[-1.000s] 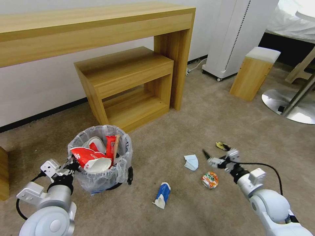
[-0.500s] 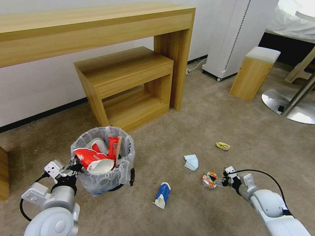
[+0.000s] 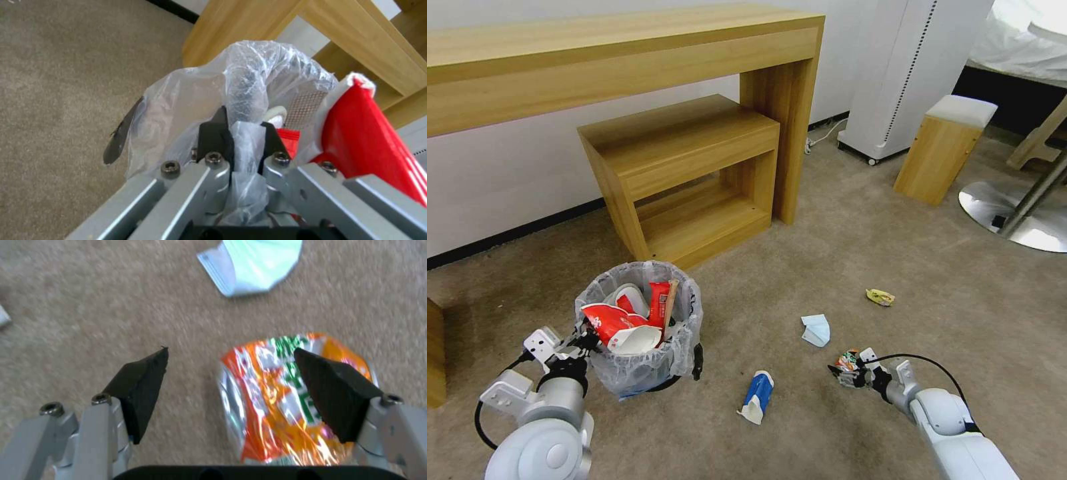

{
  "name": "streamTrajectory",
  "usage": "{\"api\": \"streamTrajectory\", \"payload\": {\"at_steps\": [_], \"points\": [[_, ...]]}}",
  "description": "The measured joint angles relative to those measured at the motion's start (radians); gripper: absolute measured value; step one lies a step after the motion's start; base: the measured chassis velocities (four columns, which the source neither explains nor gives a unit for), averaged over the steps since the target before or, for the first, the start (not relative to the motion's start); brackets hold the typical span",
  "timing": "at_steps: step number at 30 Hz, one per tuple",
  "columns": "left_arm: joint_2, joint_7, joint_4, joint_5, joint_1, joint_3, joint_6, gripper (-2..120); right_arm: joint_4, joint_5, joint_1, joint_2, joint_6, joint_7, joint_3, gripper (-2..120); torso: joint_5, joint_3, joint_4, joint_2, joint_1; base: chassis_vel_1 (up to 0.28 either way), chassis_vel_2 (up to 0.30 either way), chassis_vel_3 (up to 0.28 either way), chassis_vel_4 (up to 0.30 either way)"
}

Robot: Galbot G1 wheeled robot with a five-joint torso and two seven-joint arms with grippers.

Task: Pick up the trash bin and place the garbage on the floor into it.

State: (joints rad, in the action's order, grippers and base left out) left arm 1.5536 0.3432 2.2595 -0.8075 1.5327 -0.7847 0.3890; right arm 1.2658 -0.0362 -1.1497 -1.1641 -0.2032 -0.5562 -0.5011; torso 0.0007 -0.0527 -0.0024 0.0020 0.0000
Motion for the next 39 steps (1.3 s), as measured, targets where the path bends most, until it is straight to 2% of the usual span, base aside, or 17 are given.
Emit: {"api": "streamTrajectory", "payload": {"at_steps": [2, 4, 9, 11, 13, 15, 16, 19, 20, 23, 26, 29, 32, 33, 35, 39], "points": [[-0.001, 0.000, -0.002, 0.000, -0.002, 0.000, 0.000, 3, -0.006, 0.001, 0.001, 0.000, -0.004, 0.001, -0.001, 73, 0.0000, 0.000, 0.0000, 0.000, 0.000, 0.000, 0.000, 0.000, 0.000], [-0.002, 0.000, -0.005, 0.000, -0.006, 0.003, 0.000, 3, -0.017, 0.006, 0.001, 0.004, -0.013, 0.004, -0.002, 65, 0.0000, 0.000, 0.0000, 0.000, 0.000, 0.000, 0.000, 0.000, 0.000], [-0.003, 0.000, -0.007, 0.000, -0.011, 0.010, 0.001, 3, -0.042, 0.017, 0.002, 0.005, -0.013, 0.006, -0.003, 62, 0.0000, 0.000, -0.0002, 0.000, 0.000, 0.000, 0.000, 0.000, 0.000], [-0.004, 0.000, -0.008, 0.002, -0.011, 0.013, 0.001, 3, -0.056, 0.019, 0.007, 0.001, -0.009, 0.014, -0.003, 54, 0.0000, 0.000, -0.0002, 0.000, 0.000, 0.000, 0.000, 0.000, 0.000], [-0.004, 0.000, -0.009, 0.002, -0.011, 0.013, 0.001, 3, -0.060, 0.019, 0.009, -0.002, -0.008, 0.017, -0.003, 51, 0.0000, 0.000, -0.0001, 0.000, 0.000, 0.000, 0.000, 0.000, 0.000], [-0.006, 0.001, -0.009, 0.002, -0.010, 0.013, 0.001, 3, -0.069, 0.019, 0.013, -0.006, -0.005, 0.020, -0.003, 39, 0.0000, 0.000, 0.0000, 0.000, 0.000, 0.000, 0.000, 0.000, 0.000], [-0.006, 0.001, -0.009, 0.002, -0.010, 0.013, 0.001, 3, -0.069, 0.019, 0.013, -0.006, -0.005, 0.020, -0.003, 39, 0.0000, 0.000, 0.0000, 0.000, 0.000, 0.000, 0.000, 0.000, 0.000], [-0.008, 0.001, -0.009, 0.002, -0.008, 0.010, 0.001, 3, -0.073, 0.018, 0.015, -0.007, 0.002, 0.021, -0.003, 26, 0.0000, 0.000, 0.0000, 0.000, 0.000, 0.000, 0.000, 0.000, 0.000], [-0.008, 0.001, -0.009, 0.002, -0.008, 0.010, 0.001, 3, -0.073, 0.018, 0.015, -0.007, 0.002, 0.021, -0.003, 26, 0.0000, 0.000, 0.0000, 0.000, 0.000, 0.000, 0.000, 0.000, 0.000], [-0.008, 0.001, -0.009, 0.004, -0.004, 0.012, 0.002, 3, -0.066, 0.015, 0.013, -0.006, 0.016, 0.024, -0.003, 12, 0.0000, 0.000, 0.0000, 0.000, 0.000, 0.000, 0.000, 0.000, 0.000], [-0.005, 0.001, -0.011, 0.011, -0.002, 0.020, 0.001, 3, -0.043, 0.005, 0.003, -0.003, 0.030, 0.033, -0.003, 7, 0.0002, 0.000, 0.0000, 0.000, 0.000, 0.000, 0.000, 0.000, 0.000], [-0.002, 0.000, -0.015, 0.019, 0.000, 0.029, -0.001, 3, -0.001, -0.033, -0.012, 0.003, 0.082, 0.040, -0.003, 7, 0.0003, 0.000, -0.0004, 0.000, 0.000, 0.000, 0.000, 0.000, 0.000], [0.006, -0.002, -0.024, 0.038, 0.006, 0.050, -0.007, 3, 0.102, -0.216, -0.030, 0.021, 0.297, -0.038, 0.006, 7, 0.0002, 0.000, -0.0002, 0.000, 0.000, 0.000, 0.000, 0.000, 0.000], [0.006, -0.002, -0.024, 0.038, 0.006, 0.050, -0.007, 3, 0.102, -0.216, -0.030, 0.021, 0.297, -0.038, 0.006, 7, 0.0002, 0.000, -0.0002, 0.000, 0.000, 0.000, 0.000, 0.000, 0.000], [0.013, -0.006, -0.029, 0.056, 0.012, 0.073, -0.011, 3, 0.190, -0.400, -0.028, 0.039, 0.418, -0.159, 0.017, 7, 0.0001, 0.000, 0.0000, 0.000, 0.000, 0.000, 0.000, 0.000, 0.000], [0.021, -0.008, -0.032, 0.069, 0.017, 0.095, -0.014, 3, 0.280, -0.526, -0.018, 0.061, 0.440, -0.246, 0.029, 7, 0.0000, 0.000, 0.0000, 0.000, 0.000, 0.000, 0.000, 0.000, 0.000]]}}
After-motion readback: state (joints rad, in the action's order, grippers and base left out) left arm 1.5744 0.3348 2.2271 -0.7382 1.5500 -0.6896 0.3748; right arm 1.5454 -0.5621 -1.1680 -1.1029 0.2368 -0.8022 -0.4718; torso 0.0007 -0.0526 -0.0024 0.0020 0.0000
